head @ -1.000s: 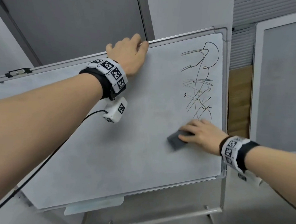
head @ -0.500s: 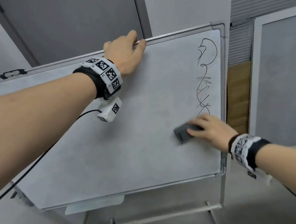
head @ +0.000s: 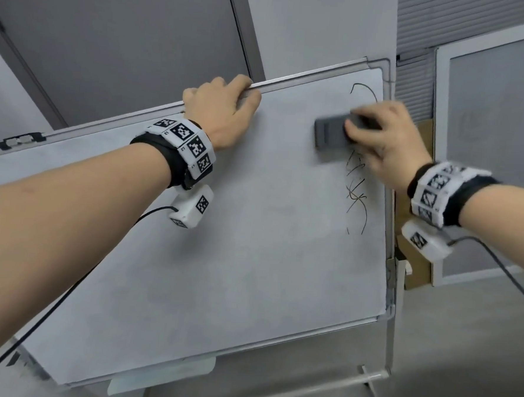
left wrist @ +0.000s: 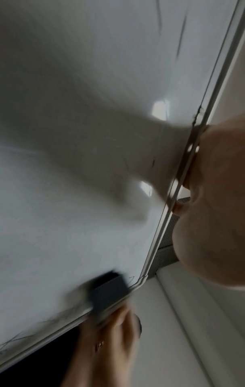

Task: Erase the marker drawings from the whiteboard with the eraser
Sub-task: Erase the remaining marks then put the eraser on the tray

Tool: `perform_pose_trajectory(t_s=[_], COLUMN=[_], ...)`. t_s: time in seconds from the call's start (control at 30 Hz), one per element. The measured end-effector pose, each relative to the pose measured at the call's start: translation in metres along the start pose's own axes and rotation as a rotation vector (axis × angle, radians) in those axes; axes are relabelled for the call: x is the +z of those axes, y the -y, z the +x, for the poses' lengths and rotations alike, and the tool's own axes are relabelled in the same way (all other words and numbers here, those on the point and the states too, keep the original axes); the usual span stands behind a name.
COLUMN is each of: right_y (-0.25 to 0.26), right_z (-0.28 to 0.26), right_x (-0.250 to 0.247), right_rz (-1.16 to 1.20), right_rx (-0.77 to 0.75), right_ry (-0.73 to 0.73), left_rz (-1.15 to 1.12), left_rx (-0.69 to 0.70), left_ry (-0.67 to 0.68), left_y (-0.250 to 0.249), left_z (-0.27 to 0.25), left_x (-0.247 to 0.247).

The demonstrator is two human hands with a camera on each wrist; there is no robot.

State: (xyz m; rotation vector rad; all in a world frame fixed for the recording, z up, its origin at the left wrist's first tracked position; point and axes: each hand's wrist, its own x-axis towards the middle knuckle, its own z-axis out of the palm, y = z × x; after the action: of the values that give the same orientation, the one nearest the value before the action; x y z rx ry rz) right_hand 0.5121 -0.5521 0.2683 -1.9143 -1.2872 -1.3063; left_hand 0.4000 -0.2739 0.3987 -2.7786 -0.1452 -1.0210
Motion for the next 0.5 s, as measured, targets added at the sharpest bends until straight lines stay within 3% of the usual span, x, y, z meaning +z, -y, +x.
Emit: perform_pose_trajectory(t_s=[0.13,0.2,0.27,0.4,0.5], right_y=[0.015,0.009,-0.001,-0.027,-0.035], right_z=[-0.090,-0.098,-0.071,0.021,0.051], right_x=[0.022,0.023,0.012,-0.026,-0.039], right_rz=[-0.014,-0.043,-0.057,-0.099,-0.126], right_rx=[-0.037,-0.064,-0.096,-0.003,0.006], right_ry=[0.309,0.373,0.346,0.046,0.005], left_rz=[0.011,0.018,0.012,0.012,0.030], left_rx=[0.005,0.010,0.011,0.031,0.025], left_ry=[0.018,0.025,0.035,0.012,-0.016], left_y=[0.002,0.000,-0.002,-0.004,-0.005], left_z=[-0.002,-0.002,-0.003,-0.005,-0.008], left_x=[-0.003,-0.004,-0.003,-0.002,-0.002])
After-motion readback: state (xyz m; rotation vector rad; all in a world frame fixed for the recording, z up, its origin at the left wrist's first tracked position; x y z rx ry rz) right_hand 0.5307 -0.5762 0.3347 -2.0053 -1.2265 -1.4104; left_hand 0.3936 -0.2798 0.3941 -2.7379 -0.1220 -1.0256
